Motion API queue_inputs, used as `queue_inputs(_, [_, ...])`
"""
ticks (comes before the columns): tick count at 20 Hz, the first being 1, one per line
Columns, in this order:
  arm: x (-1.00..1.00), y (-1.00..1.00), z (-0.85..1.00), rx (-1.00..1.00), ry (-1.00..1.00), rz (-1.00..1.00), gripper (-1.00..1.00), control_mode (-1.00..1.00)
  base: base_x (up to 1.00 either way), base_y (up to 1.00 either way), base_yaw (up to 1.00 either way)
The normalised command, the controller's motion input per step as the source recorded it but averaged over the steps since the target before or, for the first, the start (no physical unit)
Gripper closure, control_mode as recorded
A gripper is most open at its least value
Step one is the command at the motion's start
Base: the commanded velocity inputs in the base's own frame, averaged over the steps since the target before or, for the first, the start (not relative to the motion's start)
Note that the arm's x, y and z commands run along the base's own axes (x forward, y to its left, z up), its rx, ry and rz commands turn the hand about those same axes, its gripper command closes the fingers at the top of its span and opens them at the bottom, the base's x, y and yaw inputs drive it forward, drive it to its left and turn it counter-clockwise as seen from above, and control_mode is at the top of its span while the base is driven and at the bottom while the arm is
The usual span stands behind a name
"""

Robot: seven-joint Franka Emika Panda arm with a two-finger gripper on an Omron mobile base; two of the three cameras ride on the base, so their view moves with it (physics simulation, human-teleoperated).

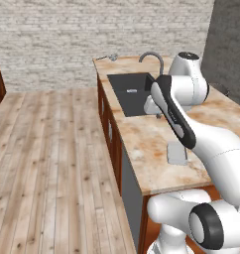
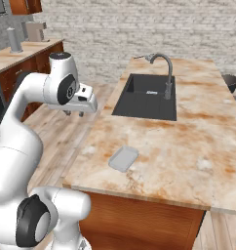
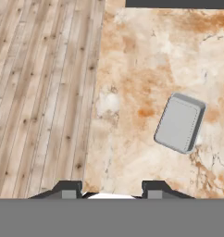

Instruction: Pick the tupperware and strainer and place them in the sink. Then turn on the water.

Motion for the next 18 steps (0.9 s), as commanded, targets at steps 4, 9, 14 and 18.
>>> queue_inputs(4, [0.0, -0.06, -0.01, 0.0, 0.03, -0.01, -1.0, -1.0, 0.0, 0.0, 0.0])
queue_inputs(9, [0.09, -0.43, -0.04, 0.0, 0.04, 0.0, -1.0, -1.0, 0.0, 0.0, 0.0])
queue_inputs(14, [0.0, -0.77, -0.09, 0.0, 0.08, -0.01, -1.0, -1.0, 0.0, 0.0, 0.0])
queue_inputs(18, [0.0, -0.35, -0.13, 0.0, 0.12, -0.16, -1.0, -1.0, 0.0, 0.0, 0.0])
